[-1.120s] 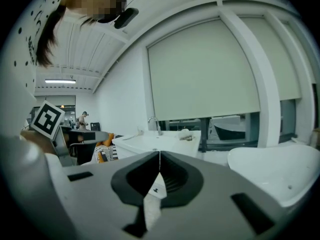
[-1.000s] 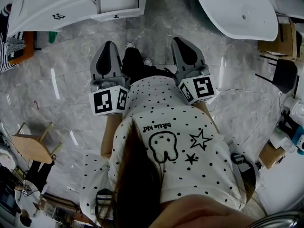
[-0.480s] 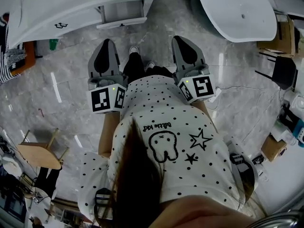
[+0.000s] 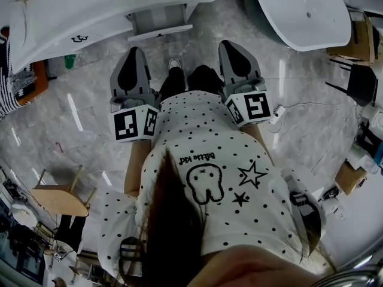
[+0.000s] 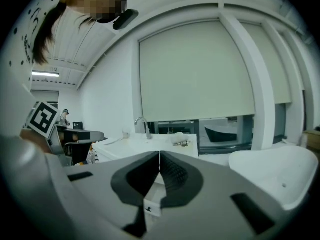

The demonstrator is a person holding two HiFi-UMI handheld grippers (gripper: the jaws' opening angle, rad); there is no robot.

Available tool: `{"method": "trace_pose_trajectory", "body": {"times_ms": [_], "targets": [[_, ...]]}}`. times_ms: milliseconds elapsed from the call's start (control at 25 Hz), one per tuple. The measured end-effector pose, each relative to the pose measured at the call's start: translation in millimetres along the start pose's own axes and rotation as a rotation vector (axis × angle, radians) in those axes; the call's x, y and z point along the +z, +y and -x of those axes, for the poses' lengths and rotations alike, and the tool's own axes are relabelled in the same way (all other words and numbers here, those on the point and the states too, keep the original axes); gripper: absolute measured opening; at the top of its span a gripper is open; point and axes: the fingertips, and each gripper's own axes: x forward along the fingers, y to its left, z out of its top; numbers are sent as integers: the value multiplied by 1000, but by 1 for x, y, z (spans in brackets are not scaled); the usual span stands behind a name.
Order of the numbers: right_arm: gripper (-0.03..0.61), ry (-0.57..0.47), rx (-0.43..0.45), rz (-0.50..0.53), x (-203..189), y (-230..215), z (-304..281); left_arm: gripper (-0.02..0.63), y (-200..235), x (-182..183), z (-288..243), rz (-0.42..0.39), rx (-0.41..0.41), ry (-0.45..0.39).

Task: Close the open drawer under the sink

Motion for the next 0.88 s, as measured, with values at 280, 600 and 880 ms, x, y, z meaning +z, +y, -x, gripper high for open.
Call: {"method": "trace_pose_trajectory", "body": {"times_ms": [280,600,880], "targets": [[14,30,10,3,-3,-4,-6,6,2,-3,-6,18,-9,10],[14,42,74,1,-4,-13,-22,6,-1,-6,-16,27,41,17],[14,26,134,22,11,-39,-37,6,-8,5,-28,11,117,-24]]}}
